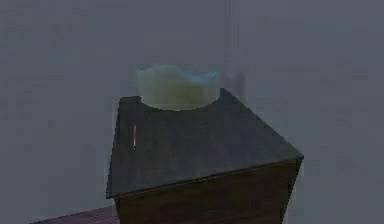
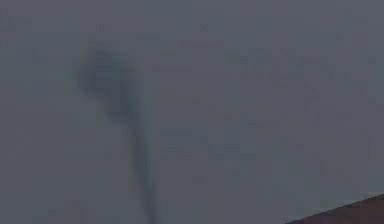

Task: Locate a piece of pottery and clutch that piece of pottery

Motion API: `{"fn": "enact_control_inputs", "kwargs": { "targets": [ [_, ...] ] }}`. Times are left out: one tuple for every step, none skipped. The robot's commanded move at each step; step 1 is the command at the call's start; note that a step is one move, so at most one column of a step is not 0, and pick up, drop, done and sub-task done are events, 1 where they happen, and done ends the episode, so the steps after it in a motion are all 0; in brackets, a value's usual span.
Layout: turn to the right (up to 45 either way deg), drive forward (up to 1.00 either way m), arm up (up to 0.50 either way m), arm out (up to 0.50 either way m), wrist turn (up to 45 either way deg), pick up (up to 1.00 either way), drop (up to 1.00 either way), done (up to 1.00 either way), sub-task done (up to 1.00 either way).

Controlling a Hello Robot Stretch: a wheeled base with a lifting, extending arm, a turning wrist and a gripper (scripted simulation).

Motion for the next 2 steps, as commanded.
{"fn": "enact_control_inputs", "kwargs": {
  "targets": [
    [27.0, 0.0, 0.0, 0.0, 0.0, 0.0, 0.0, 0.0, 0.0],
    [0.0, 0.35, 0.0, 0.0, 0.0, 0.0, 0.0, 0.0, 0.0]
  ]
}}
